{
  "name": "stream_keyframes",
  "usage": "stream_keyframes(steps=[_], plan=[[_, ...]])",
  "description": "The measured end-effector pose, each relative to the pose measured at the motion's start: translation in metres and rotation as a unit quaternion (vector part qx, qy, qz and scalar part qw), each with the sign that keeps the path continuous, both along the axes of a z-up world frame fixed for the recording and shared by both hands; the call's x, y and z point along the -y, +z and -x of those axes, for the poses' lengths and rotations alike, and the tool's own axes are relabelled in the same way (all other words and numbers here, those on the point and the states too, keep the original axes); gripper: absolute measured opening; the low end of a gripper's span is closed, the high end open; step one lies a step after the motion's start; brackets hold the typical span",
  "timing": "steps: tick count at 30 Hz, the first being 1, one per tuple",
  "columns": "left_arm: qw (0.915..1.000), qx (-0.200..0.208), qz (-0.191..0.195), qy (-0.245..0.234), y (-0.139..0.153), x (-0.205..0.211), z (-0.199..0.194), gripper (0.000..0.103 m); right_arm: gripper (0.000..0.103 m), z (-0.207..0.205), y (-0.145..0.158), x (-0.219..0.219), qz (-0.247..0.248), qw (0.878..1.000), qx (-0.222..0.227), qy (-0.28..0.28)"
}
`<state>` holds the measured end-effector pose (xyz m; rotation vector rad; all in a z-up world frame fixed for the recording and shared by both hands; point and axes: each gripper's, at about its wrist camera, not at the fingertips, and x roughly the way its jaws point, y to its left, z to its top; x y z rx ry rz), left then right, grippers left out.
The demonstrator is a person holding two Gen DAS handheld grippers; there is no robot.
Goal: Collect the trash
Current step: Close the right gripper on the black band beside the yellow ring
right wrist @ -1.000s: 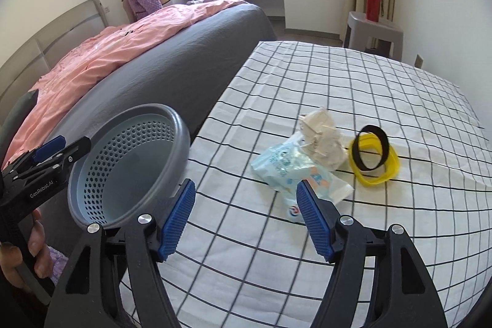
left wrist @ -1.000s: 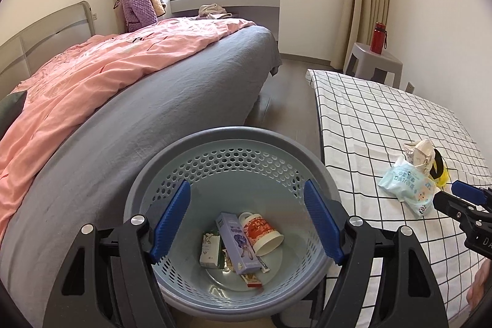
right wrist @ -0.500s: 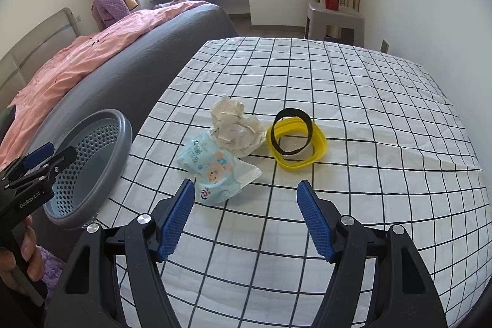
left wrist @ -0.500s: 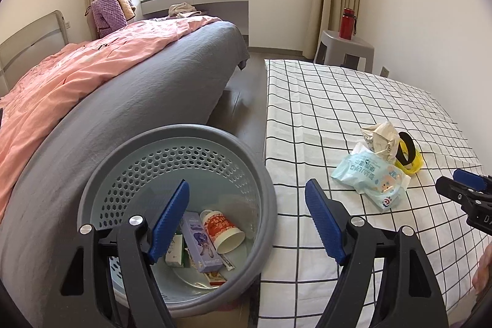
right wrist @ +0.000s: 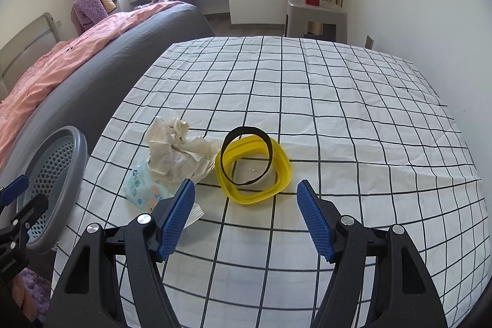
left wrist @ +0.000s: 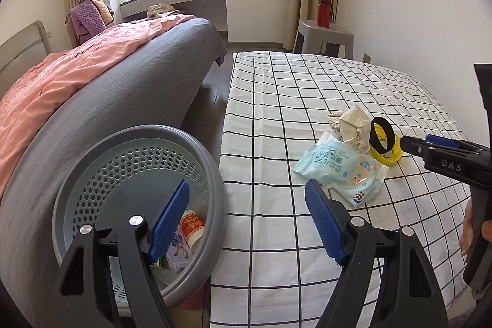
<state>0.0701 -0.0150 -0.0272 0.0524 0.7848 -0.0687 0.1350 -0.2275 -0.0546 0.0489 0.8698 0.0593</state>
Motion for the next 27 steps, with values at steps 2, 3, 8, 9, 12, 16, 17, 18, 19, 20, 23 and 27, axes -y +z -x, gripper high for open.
stream_keyframes(steps=[2,3,8,9,12,16,17,18,19,20,23,27], plan=[[1.0,-0.001,0.001,-0.002,-0.002,0.003,-0.001,0.074,0.067,-0.01,-0.007,0.0,0.001,1.0,-0.007,0.001],[1.0,-0.002,0.001,-0.003,-0.002,0.004,-0.002,0.074,0.067,-0.014,-0.01,0.0,0.001,1.0,-0.011,0.002],[0.9999,-0.005,0.002,-0.011,-0.004,0.01,-0.004,0.074,0.066,-0.03,-0.022,-0.003,0.009,1.0,-0.021,0.005],[0.9999,-0.007,0.002,-0.012,-0.005,0.011,-0.005,0.074,0.066,-0.033,-0.024,-0.004,0.01,1.0,-0.022,0.005],[0.9998,-0.011,0.005,-0.016,-0.007,0.013,-0.006,0.074,0.065,-0.039,-0.027,-0.006,0.014,1.0,-0.024,0.005],[0.9997,-0.013,0.008,-0.017,-0.008,0.013,-0.007,0.074,0.061,-0.045,-0.032,-0.008,0.018,0.999,-0.031,0.005],[0.9997,-0.014,0.008,-0.016,-0.008,0.013,-0.007,0.074,0.06,-0.047,-0.033,-0.008,0.018,0.999,-0.033,0.005],[0.9997,-0.014,0.008,-0.016,-0.008,0.012,-0.007,0.074,0.06,-0.047,-0.035,-0.008,0.018,0.999,-0.034,0.005],[0.9997,-0.015,0.008,-0.015,-0.009,0.012,-0.008,0.074,0.057,-0.048,-0.035,-0.008,0.019,0.999,-0.035,0.005],[0.9997,-0.016,0.008,-0.015,-0.009,0.011,-0.008,0.074,0.053,-0.048,-0.036,-0.009,0.019,0.999,-0.035,0.005],[0.9997,-0.015,0.008,-0.014,-0.008,0.01,-0.008,0.074,0.04,-0.048,-0.035,-0.01,0.021,0.999,-0.034,0.007],[0.9998,-0.012,0.007,-0.015,-0.007,0.01,-0.006,0.074,0.022,-0.046,-0.032,-0.011,0.02,0.999,-0.033,0.01]])
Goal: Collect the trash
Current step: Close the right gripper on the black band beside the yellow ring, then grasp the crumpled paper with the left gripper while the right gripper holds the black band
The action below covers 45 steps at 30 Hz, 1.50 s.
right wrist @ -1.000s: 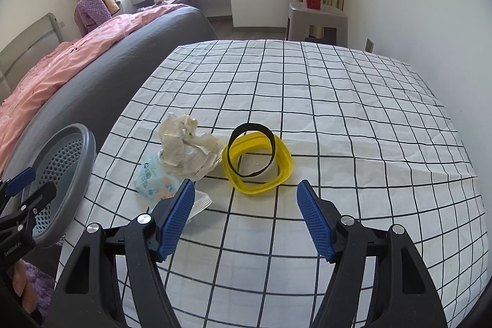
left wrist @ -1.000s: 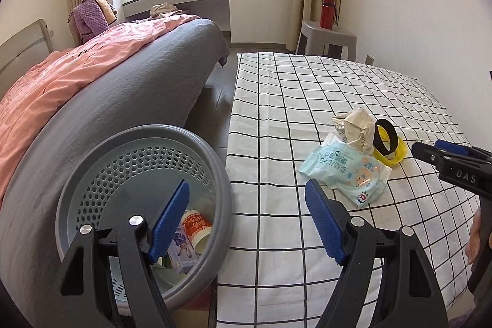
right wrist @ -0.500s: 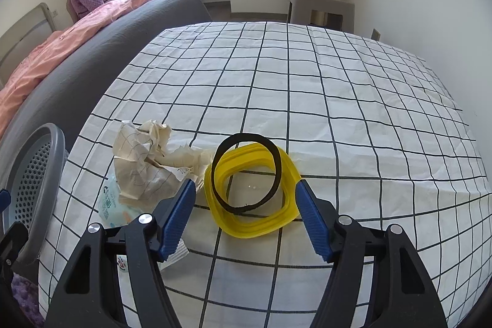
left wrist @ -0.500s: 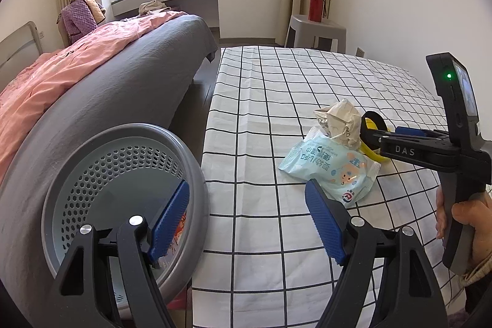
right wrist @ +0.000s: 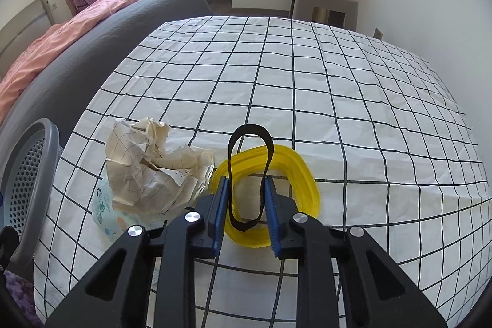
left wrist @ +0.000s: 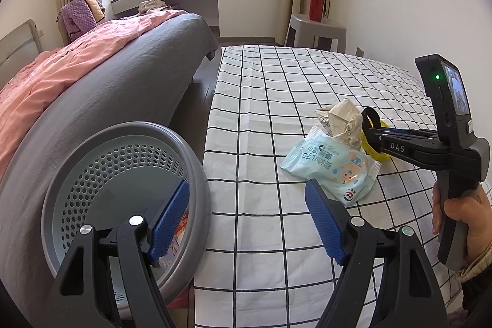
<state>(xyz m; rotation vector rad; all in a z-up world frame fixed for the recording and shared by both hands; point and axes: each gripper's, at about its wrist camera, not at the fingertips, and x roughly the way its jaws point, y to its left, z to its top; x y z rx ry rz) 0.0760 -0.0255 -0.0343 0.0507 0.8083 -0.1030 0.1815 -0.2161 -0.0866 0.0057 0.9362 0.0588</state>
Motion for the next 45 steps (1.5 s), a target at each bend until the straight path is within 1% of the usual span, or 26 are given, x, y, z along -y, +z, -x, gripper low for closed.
stream_keyframes(steps=[2,4,11,17,19,21,22,25,29,36,40,41,43,45], plan=[[1.0,0.0,-0.001,0.0,0.0,0.0,0.0,0.074,0.018,0.003,0.002,0.002,-0.005,1.0,0.002,0.0],[1.0,0.001,-0.002,0.0,-0.001,0.001,0.001,0.074,0.016,0.005,0.004,0.004,-0.01,1.0,0.003,0.0],[0.9999,-0.007,-0.007,-0.002,-0.005,0.013,-0.003,0.074,0.016,0.018,0.017,0.017,-0.034,0.999,0.01,-0.002],[0.9998,-0.015,0.01,-0.009,0.0,0.03,-0.015,0.074,0.016,0.025,0.029,0.029,-0.045,0.999,0.018,-0.002],[0.9995,-0.018,0.022,-0.015,0.002,0.038,-0.021,0.074,0.016,0.027,0.032,0.034,-0.051,0.998,0.02,-0.003],[0.9987,-0.014,0.04,-0.029,0.006,0.049,-0.027,0.074,0.016,0.027,0.035,0.039,-0.061,0.998,0.021,-0.006],[0.9984,-0.012,0.043,-0.035,0.007,0.055,-0.03,0.074,0.016,0.027,0.037,0.043,-0.066,0.998,0.021,-0.009],[0.9986,-0.013,0.031,-0.04,0.005,0.073,-0.041,0.076,0.016,0.025,0.042,0.051,-0.082,0.996,0.023,-0.015],[0.9985,-0.025,0.024,-0.043,-0.001,0.089,-0.059,0.076,0.016,0.023,0.048,0.059,-0.091,0.995,0.03,-0.019],[0.998,-0.039,0.011,-0.049,-0.014,0.109,-0.086,0.076,0.016,0.023,0.053,0.07,-0.1,0.994,0.035,-0.027],[0.9978,-0.047,0.005,-0.047,-0.023,0.113,-0.097,0.075,0.016,0.025,0.055,0.072,-0.103,0.994,0.037,-0.028],[0.9977,-0.048,0.005,-0.046,-0.024,0.113,-0.099,0.074,0.016,0.025,0.056,0.073,-0.103,0.994,0.038,-0.028],[0.9976,-0.052,0.003,-0.047,-0.026,0.114,-0.101,0.064,0.016,0.026,0.058,0.073,-0.104,0.993,0.041,-0.028],[0.997,-0.058,0.005,-0.051,-0.028,0.115,-0.103,0.04,0.016,0.025,0.058,0.075,-0.107,0.993,0.041,-0.028]])
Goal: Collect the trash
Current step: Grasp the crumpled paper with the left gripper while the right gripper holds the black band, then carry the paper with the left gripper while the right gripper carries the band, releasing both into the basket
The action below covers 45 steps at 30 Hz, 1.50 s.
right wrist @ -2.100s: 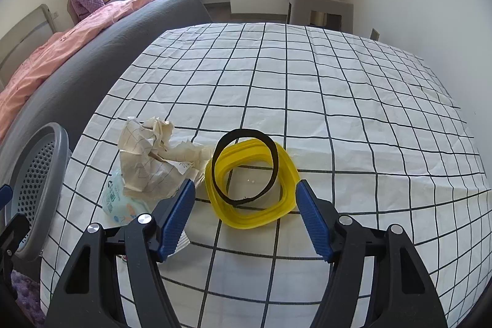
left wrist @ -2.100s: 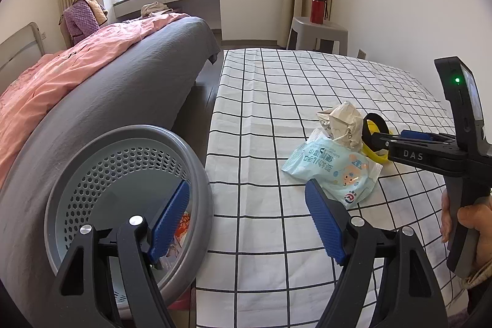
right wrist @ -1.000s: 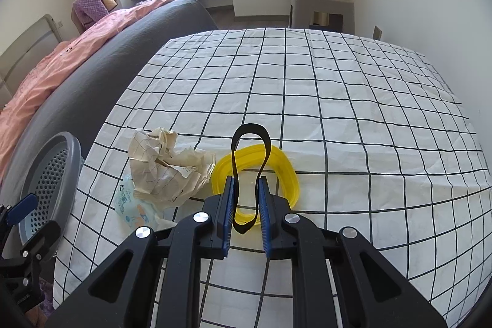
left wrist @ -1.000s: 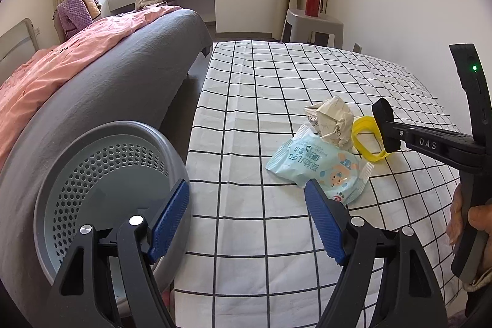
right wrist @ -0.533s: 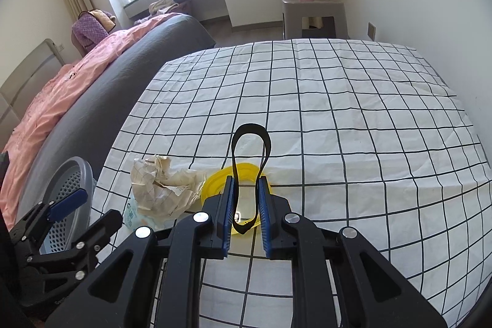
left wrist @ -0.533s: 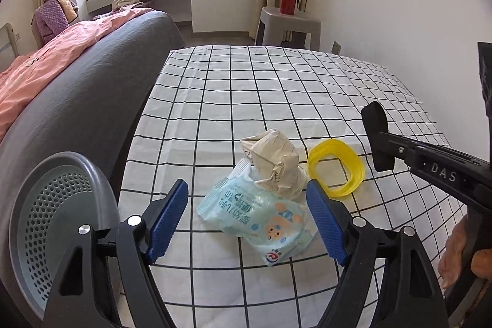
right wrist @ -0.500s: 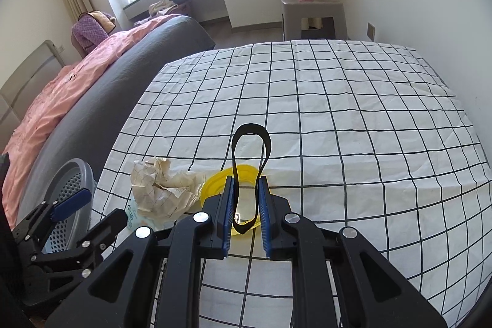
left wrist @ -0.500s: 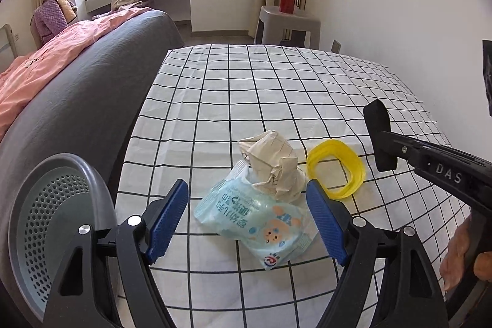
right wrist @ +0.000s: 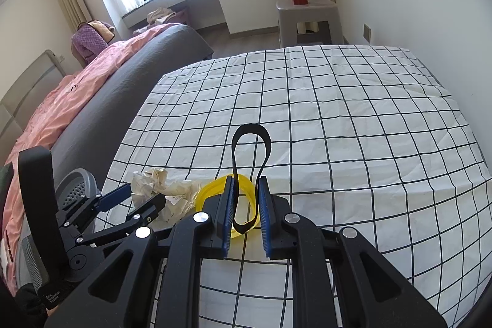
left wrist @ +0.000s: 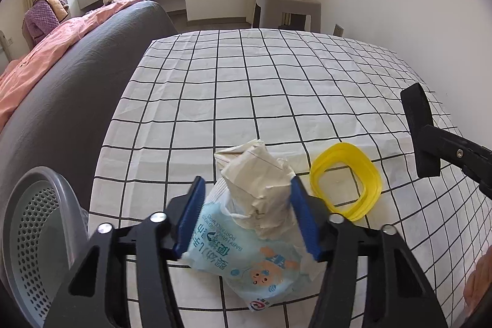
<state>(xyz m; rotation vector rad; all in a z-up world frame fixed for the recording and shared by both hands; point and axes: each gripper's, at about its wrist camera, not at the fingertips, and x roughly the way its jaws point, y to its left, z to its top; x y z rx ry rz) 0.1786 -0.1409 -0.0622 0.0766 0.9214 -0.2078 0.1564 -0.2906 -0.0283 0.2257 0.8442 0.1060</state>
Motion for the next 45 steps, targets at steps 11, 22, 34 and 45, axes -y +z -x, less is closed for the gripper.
stream_keyframes(steps=[11,22,34,45], plan=[[0.9995,0.025,0.02,0.006,0.028,-0.013,0.01,0.023,0.016,0.001,0.004,-0.002,-0.004,1.0,0.004,0.002],[0.9955,0.088,-0.006,0.034,0.08,-0.066,0.046,0.023,0.016,0.004,0.013,-0.036,0.001,0.999,0.017,0.037],[0.9917,0.089,-0.007,0.092,0.09,-0.147,0.09,0.023,0.016,0.015,0.032,-0.114,0.008,0.995,0.041,0.095],[0.9866,0.091,-0.001,0.136,0.092,-0.221,0.115,0.023,0.016,0.026,0.051,-0.19,-0.005,0.989,0.062,0.134]])
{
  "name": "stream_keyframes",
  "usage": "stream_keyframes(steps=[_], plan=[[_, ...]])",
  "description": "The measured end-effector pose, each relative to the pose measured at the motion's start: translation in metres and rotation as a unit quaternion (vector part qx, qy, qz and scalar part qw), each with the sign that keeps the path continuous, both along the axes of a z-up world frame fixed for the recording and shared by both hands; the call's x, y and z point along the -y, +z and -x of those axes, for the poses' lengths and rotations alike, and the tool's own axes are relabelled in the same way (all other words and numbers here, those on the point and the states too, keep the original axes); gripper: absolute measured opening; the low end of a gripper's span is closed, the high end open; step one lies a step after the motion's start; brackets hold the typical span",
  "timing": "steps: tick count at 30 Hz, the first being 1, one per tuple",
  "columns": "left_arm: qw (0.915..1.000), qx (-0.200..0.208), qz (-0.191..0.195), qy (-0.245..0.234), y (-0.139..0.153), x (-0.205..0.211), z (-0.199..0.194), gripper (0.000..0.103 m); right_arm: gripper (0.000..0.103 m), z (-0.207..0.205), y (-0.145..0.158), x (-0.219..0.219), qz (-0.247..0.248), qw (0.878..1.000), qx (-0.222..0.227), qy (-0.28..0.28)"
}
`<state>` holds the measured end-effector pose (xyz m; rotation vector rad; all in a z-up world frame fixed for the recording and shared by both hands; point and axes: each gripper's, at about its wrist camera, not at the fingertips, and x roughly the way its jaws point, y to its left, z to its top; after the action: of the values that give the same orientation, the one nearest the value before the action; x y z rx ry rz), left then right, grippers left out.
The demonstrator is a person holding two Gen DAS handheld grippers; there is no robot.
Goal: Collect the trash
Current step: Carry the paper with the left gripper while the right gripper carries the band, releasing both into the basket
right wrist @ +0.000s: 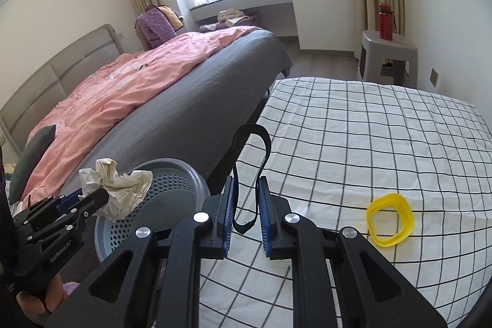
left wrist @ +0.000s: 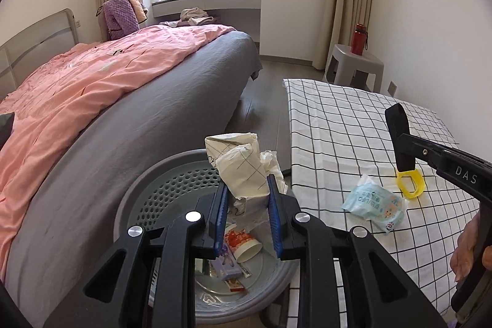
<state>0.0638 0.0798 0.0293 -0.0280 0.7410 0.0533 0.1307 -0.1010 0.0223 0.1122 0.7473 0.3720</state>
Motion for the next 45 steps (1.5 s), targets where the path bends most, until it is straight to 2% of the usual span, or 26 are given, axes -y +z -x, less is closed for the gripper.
stream_keyframes(steps=[8,13,17,25,37,40,43,44,45], plan=[[0.9991,-0.012,0.005,0.04,-0.017,-0.051,0.008,0.023,0.016,0.0,-0.001,-0.052,0.009,0.999,0.002,0.042],[0.9982,-0.015,0.005,0.058,-0.026,-0.068,0.01,0.023,0.016,-0.002,-0.01,-0.073,0.013,0.998,-0.004,0.065],[0.9975,-0.016,-0.001,0.069,-0.033,-0.073,0.011,0.024,0.016,-0.001,-0.022,-0.084,0.016,0.996,-0.016,0.085],[0.9957,-0.043,0.013,0.081,-0.053,-0.083,0.005,0.024,0.018,0.001,-0.053,-0.101,0.026,0.993,-0.045,0.11],[0.9948,-0.056,0.004,0.085,-0.061,-0.082,0.0,0.024,0.019,0.0,-0.061,-0.115,0.024,0.988,-0.059,0.14],[0.9944,-0.052,-0.001,0.092,-0.059,-0.083,0.0,0.031,0.02,0.002,-0.059,-0.117,0.024,0.988,-0.051,0.145],[0.9936,-0.046,-0.009,0.103,-0.058,-0.084,0.002,0.049,0.039,0.002,-0.057,-0.117,0.021,0.988,-0.045,0.145],[0.9934,-0.044,-0.01,0.105,-0.057,-0.085,0.003,0.055,0.042,0.003,-0.056,-0.116,0.021,0.989,-0.043,0.143],[0.9933,-0.041,-0.011,0.107,-0.056,-0.085,0.004,0.055,0.042,0.003,-0.056,-0.116,0.022,0.989,-0.042,0.142]])
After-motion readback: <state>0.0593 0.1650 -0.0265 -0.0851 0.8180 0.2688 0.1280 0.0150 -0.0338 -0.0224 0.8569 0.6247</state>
